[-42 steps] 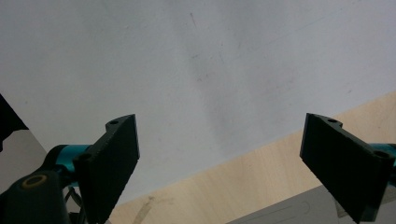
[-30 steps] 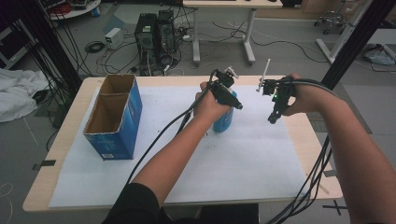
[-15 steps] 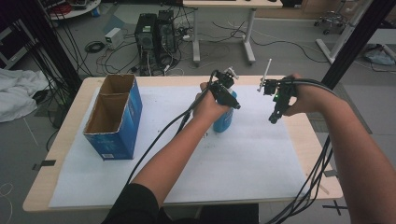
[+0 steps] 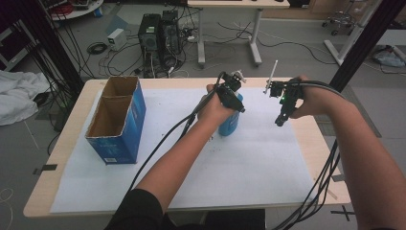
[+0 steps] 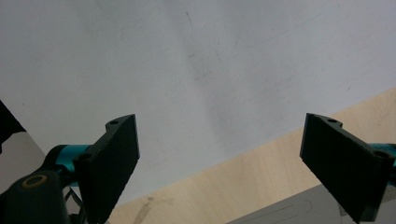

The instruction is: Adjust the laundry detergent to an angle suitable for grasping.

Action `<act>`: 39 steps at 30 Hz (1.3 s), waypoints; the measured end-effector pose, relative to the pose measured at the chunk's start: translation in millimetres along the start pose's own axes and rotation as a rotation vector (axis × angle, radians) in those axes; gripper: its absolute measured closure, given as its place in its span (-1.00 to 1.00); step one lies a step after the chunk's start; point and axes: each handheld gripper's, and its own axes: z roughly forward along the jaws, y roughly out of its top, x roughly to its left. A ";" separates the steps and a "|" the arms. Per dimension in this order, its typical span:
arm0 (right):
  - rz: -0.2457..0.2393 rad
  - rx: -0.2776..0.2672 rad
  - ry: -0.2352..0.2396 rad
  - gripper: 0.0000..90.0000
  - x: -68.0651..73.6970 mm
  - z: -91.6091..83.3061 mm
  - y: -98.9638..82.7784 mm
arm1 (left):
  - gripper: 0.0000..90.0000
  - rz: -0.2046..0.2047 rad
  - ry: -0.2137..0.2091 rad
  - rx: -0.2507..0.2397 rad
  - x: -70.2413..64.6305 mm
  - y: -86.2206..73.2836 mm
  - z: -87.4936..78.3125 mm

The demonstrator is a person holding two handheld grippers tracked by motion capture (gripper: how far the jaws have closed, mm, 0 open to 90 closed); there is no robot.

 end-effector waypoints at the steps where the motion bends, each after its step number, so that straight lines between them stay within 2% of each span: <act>1: -0.001 0.000 0.001 -0.76 0.0 0.2 0.3 | -0.16 -0.002 -0.001 -0.001 0.3 0.0 0.0; 10: -0.006 -0.003 0.004 -0.76 1.4 1.0 2.0 | -0.15 0.003 -0.045 -0.006 1.6 -0.2 -8.9; 23: -0.010 -0.012 -0.004 -0.76 5.3 -2.4 4.0 | -0.15 0.140 -0.021 0.004 1.2 -5.9 -44.8; 30: -0.004 -0.013 -0.006 -0.76 7.3 -3.3 4.3 | -0.15 0.203 -0.039 0.025 2.5 -11.5 -57.7; 32: -0.004 -0.014 -0.006 -0.76 7.4 -3.4 4.1 | -0.15 0.203 -0.039 0.025 2.5 -11.5 -57.7; 33: -0.009 -0.015 -0.005 -0.75 7.2 -3.8 3.9 | -0.15 0.218 -0.058 0.029 3.7 -14.2 -62.9; 38: -0.006 -0.015 -0.006 -0.75 8.0 -4.3 4.3 | -0.15 0.222 -0.074 0.028 5.1 -16.5 -66.5; 39: -0.004 -0.014 -0.005 -0.75 8.7 -4.3 4.7 | -0.15 0.260 -0.085 0.039 5.5 -19.1 -70.8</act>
